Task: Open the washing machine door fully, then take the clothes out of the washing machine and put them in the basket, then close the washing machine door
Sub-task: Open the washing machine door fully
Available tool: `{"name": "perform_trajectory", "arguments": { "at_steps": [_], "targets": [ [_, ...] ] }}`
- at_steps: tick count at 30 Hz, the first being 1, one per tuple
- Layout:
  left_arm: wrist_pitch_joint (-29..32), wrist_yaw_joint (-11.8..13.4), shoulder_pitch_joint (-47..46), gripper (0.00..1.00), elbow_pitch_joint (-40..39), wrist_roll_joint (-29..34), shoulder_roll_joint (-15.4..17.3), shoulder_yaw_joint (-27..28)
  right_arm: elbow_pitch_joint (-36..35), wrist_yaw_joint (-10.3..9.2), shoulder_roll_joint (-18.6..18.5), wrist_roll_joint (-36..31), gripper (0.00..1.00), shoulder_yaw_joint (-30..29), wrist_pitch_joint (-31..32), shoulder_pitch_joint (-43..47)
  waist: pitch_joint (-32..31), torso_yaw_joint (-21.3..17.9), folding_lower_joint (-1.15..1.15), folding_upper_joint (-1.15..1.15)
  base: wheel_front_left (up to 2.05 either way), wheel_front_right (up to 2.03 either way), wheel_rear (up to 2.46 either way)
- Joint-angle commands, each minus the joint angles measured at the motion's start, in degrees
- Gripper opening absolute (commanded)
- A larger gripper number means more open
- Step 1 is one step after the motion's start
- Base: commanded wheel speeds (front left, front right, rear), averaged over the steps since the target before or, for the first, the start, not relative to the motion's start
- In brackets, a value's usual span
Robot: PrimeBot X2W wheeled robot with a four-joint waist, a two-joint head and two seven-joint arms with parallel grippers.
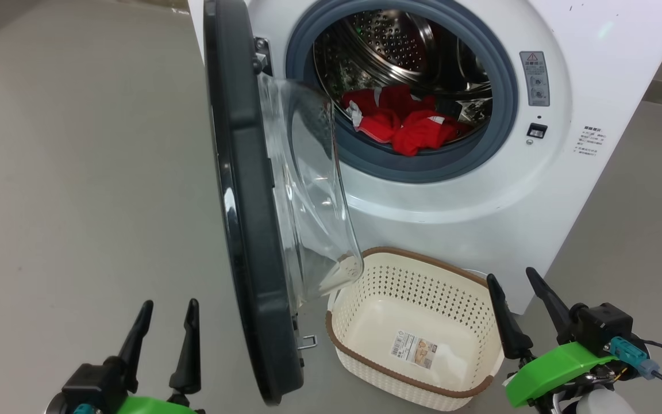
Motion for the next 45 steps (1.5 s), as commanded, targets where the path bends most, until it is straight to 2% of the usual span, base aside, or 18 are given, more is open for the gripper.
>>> {"name": "perform_trajectory", "arguments": {
  "at_steps": [1, 11, 12, 14, 15, 21, 25, 34, 41, 45],
  "targets": [
    [-0.4, 0.2, -0.5, 1.00, -1.5, 0.8, 0.7, 2.2, -1.1, 0.28, 0.1, -0.2, 1.00, 0.8, -0.5, -0.2, 0.1, 0.1, 0.00, 0.00, 0.00, 0.00, 0.00],
    [-0.4, 0.3, 0.0, 1.00, -1.5, 0.4, 0.7, 2.7, -0.3, 0.28, 0.1, 0.9, 1.00, 0.1, -0.5, -0.3, 0.2, 0.1, 0.00, 0.00, 0.00, 0.00, 0.00],
    [-0.4, 0.3, 0.0, 0.87, -1.4, 0.3, 0.7, 2.7, -0.3, 0.28, 0.1, 0.9, 1.00, 0.1, -0.5, -0.3, 0.2, 0.1, 0.00, 0.00, 0.00, 0.00, 0.00],
    [-0.4, 0.2, -0.1, 0.09, -1.5, 0.4, 0.7, 2.6, -0.1, 0.28, 0.2, 1.2, 1.00, 0.1, -0.5, -0.3, 0.2, 0.0, 0.00, 0.00, 0.00, 0.00, 0.00],
    [-0.4, 0.1, -0.2, 0.00, -1.6, 0.5, 0.7, 2.5, -0.1, 0.28, 0.2, 1.3, 1.00, 0.0, -0.5, -0.3, 0.2, 0.0, 0.00, 0.00, 0.00, 0.00, 0.00],
    [-0.4, 1.0, -2.1, 0.00, -5.6, 1.3, 0.7, 2.3, 0.5, 0.28, 0.2, 2.3, 1.00, -0.3, -0.5, -0.5, 0.4, 0.0, 0.00, 0.00, 0.00, 0.00, 0.00],
    [-0.4, 2.0, -3.8, 0.00, -11.1, 0.5, 0.7, 2.7, 0.9, 0.28, 0.2, 2.6, 1.00, -1.0, -0.5, -0.7, 0.4, -0.1, 0.00, 0.00, 0.00, 0.00, 0.00],
    [-0.1, 4.4, -6.8, 0.00, -26.7, 0.7, 0.7, -0.8, 1.5, 0.28, 0.2, 3.4, 1.00, -1.7, -0.5, -0.9, 0.2, -0.7, 0.00, 0.00, 0.00, 0.00, 0.00],
    [7.0, 4.6, -7.8, 0.00, -36.7, -0.5, 0.7, -5.1, 1.9, 0.28, 0.2, 4.6, 1.00, -1.6, -0.5, -1.3, 0.6, -1.6, 0.00, 0.00, 0.00, 0.00, 0.00],
    [11.3, 4.6, -7.6, 0.00, -40.0, -1.2, 0.7, -9.4, 2.0, 0.28, 0.2, 4.5, 1.00, -1.5, -0.5, -1.8, 1.0, -2.0, 0.00, 0.00, 0.00, 0.00, 0.00]
  ]
}}
